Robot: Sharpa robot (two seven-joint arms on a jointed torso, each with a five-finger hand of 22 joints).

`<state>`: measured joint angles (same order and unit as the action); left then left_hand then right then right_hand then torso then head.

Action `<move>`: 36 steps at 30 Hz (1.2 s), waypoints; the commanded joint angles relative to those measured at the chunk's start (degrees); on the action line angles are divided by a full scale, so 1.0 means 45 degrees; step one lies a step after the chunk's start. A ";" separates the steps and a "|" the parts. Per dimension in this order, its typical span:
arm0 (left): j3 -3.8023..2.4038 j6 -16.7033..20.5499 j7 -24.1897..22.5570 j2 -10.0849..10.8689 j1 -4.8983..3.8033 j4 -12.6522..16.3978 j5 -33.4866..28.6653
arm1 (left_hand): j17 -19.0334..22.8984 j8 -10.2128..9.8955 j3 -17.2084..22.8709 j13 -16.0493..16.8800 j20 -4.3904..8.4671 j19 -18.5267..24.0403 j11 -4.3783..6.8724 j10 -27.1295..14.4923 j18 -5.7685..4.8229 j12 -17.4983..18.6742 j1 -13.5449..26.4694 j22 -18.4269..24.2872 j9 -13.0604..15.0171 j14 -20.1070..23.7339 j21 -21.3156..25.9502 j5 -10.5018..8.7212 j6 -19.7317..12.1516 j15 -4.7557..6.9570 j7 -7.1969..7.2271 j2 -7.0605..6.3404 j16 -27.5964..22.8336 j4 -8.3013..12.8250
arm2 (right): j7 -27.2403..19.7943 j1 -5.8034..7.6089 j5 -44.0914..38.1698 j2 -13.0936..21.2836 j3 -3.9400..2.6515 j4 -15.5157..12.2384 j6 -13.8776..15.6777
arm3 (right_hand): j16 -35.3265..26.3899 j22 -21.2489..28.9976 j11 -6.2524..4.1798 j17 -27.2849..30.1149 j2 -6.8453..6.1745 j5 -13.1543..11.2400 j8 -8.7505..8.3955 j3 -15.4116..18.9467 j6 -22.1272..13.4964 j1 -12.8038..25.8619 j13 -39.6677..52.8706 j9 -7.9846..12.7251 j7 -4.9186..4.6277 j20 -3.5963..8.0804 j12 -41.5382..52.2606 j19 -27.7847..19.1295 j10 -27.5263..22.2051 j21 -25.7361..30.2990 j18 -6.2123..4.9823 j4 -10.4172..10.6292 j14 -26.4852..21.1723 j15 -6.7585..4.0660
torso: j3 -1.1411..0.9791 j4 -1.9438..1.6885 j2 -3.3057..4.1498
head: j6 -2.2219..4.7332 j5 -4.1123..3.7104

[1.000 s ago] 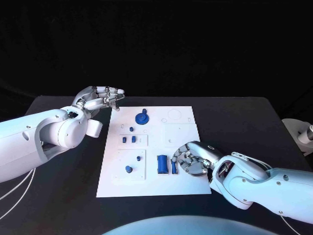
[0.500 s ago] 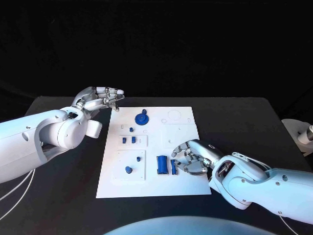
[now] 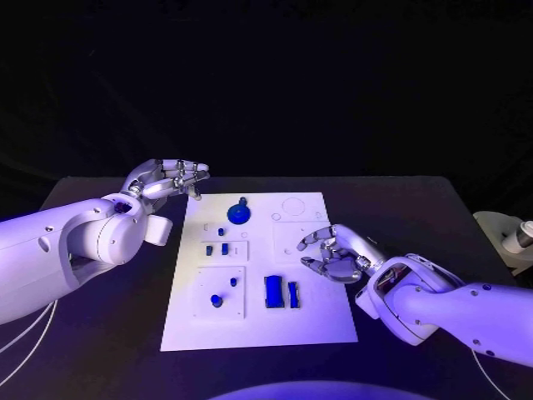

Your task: Assemble the parts on the task board

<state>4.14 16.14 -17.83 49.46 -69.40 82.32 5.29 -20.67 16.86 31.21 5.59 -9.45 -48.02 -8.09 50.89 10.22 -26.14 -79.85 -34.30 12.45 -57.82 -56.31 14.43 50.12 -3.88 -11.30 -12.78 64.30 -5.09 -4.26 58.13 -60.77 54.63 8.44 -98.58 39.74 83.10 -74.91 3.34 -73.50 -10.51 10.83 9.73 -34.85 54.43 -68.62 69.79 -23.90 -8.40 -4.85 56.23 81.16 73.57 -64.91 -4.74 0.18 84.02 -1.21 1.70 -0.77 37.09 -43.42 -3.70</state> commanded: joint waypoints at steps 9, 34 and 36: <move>0.0035 -0.0156 -0.1351 -0.0986 0.0190 -0.1307 -0.1660 | 0.2072 0.0559 0.0079 -0.0422 -0.0833 0.1955 -0.0193 0.0421 -0.0048 0.0371 0.0342 0.2445 0.0016 0.2083 0.4205 -0.0062 -0.0302 -0.0565 -0.0089 -0.0027 -0.4914 -0.0443 | -0.4446 0.1165 0.8929 -0.1476 -0.0164 0.3803 -0.2230 | -0.8650 0.3803 0.0647 0.8164 0.0069 -0.0771 0.0372 0.0155 -0.0951 -0.0376 -0.6649 -0.0107 -0.0460 -0.0724 -0.7882 -0.4630 -0.4127 1.0887 -0.1241 0.0221 -0.4876 0.0776 | 0.0186 0.0032 -0.0626 | 0.1479 -0.0116; -0.0141 0.1375 -0.1918 -0.2178 0.0796 -0.2497 -0.2217 | 0.4593 -0.3748 -0.6935 -0.1243 0.2100 1.0672 0.1798 -1.1309 -0.2271 0.5809 0.8627 0.7622 -0.2767 1.2848 1.2512 -0.3206 -1.1139 0.0863 0.2511 0.2840 -1.4290 0.1130 | -0.4988 0.1233 1.1096 -0.3642 -0.0628 0.6966 -0.2724 | -1.8468 1.6647 -0.0743 1.6333 0.2336 -0.2406 -0.2163 0.7744 -1.2096 1.5250 -1.5508 0.5312 0.1866 0.1077 -1.2495 -1.8036 -1.6348 1.4425 0.1054 -0.0039 -1.8670 0.0269 | -0.0219 0.0121 -0.1183 | 0.2218 0.0582; -0.0248 0.2037 -0.2019 -0.2025 0.0968 -0.1923 -0.2074 | 0.4593 -0.3748 -0.6935 -0.1243 0.2100 1.0672 0.1798 -1.1309 -0.2271 0.5809 1.7745 0.7622 -0.2767 1.2848 1.2512 -0.3206 -1.1139 0.0863 0.2511 0.2840 -1.4290 0.1130 | -0.5078 0.1131 1.1412 -0.3454 -0.0792 0.6303 -0.2238 | -1.8468 1.6647 -0.0743 1.6333 0.2336 -0.2406 -0.2163 0.7744 -1.2096 1.5250 -1.5508 0.5312 0.1866 0.1077 -1.2495 -1.8036 -1.6348 1.4425 0.1054 -0.0039 -1.8670 0.0269 | -0.0324 0.0154 -0.1269 | 0.2081 0.0740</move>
<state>3.23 20.47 -25.71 40.10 -65.31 72.29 -5.46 -1.12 2.96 5.05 0.62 -2.83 -6.84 -1.73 9.06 2.12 -1.63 -40.09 -1.28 1.83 -7.67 -2.36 2.40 7.87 -1.58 -1.66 -2.09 3.16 -1.38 -26.05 63.42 -11.63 38.80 5.11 -68.64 26.13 2.70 -5.41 1.55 -3.08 -1.29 1.15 1.57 -5.46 8.64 -29.35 1.69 -3.66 -2.06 -2.21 0.84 9.53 13.67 -0.76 -2.10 0.54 10.45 1.17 1.05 -0.37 32.04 -33.32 -1.20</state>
